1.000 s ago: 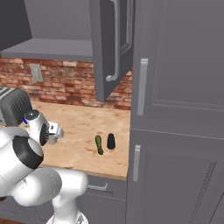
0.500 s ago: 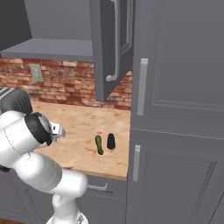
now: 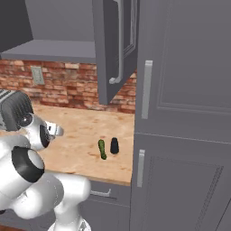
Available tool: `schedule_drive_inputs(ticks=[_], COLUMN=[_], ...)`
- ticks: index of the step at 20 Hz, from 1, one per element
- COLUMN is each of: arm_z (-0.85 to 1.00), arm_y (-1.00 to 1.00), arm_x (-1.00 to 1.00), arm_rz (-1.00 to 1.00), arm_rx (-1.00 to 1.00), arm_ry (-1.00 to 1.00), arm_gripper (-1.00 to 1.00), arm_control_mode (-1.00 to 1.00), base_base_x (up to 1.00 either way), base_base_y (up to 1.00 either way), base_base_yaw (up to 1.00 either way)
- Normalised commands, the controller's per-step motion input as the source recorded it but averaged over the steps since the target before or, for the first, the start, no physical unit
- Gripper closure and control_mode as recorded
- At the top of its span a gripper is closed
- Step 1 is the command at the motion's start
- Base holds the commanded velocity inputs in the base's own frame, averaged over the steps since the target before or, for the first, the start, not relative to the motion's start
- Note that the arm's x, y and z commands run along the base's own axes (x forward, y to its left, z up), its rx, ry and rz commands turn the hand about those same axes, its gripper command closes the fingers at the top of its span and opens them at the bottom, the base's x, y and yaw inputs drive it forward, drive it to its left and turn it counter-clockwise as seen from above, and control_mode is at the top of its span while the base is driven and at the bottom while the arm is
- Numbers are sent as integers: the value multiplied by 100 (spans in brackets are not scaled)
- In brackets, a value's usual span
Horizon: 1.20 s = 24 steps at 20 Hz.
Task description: There are various items on the counter. Only move the condiments/shakers into the cabinet.
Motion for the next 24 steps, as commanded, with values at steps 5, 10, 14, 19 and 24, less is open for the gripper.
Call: schedule_drive_inputs(ticks=[5, 10, 14, 19, 24], arm_z=[100, 100, 100, 100, 100], arm_y=[0, 0, 0, 0, 0], arm_x=[-17, -5, -7, -1, 0], arm_rz=[-13, -16, -14, -10, -4], arm_rx=[1, 0, 0, 0, 0], arm_ry=[-7, -2, -5, -2, 0], arm_gripper=[100, 100, 100, 100, 100], arm_control_mode=[-100, -100, -100, -100, -100], base_base_x=[0, 0, 0, 0, 0], base_base_y=[0, 0, 0, 0, 0], base_base_yaw=[0, 0, 0, 0, 0])
